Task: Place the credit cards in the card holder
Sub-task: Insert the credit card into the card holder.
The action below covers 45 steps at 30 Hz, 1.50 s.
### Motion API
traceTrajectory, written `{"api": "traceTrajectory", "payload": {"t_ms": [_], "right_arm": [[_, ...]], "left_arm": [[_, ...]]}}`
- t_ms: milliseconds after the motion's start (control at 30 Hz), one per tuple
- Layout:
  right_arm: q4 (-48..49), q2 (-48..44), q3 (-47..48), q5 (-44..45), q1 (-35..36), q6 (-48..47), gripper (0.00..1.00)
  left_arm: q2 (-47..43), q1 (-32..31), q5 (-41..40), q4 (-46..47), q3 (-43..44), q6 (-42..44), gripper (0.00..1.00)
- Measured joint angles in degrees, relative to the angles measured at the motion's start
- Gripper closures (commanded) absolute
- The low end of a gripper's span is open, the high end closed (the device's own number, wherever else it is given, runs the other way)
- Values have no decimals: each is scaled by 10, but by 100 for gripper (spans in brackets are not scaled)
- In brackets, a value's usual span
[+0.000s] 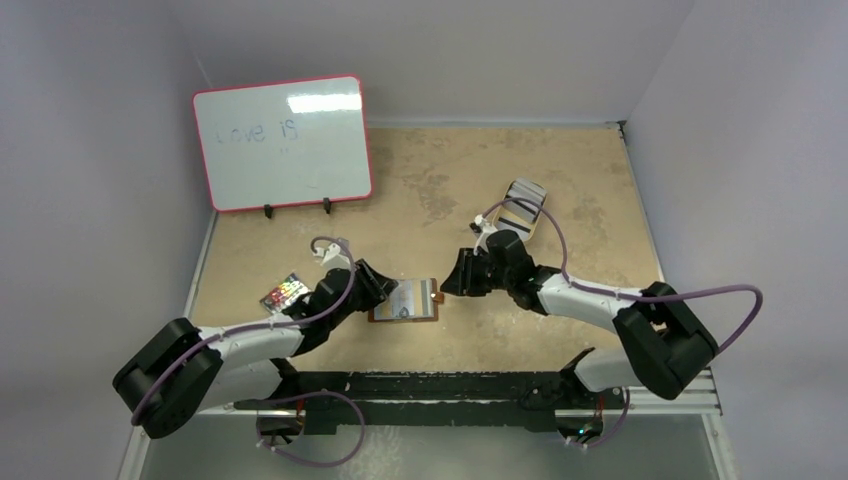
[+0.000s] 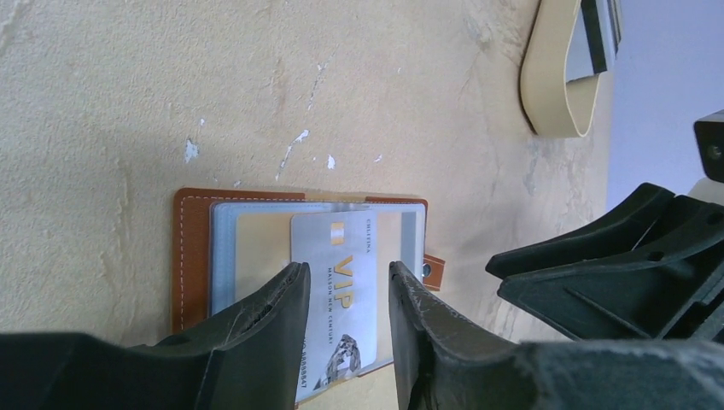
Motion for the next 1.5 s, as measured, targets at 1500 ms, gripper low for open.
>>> {"api": "traceTrajectory", "payload": {"t_ms": [1500], "right_arm": [[82, 89, 1, -26, 29, 18, 67]], "left_arm": [[109, -50, 50, 63, 34, -52, 56]]}}
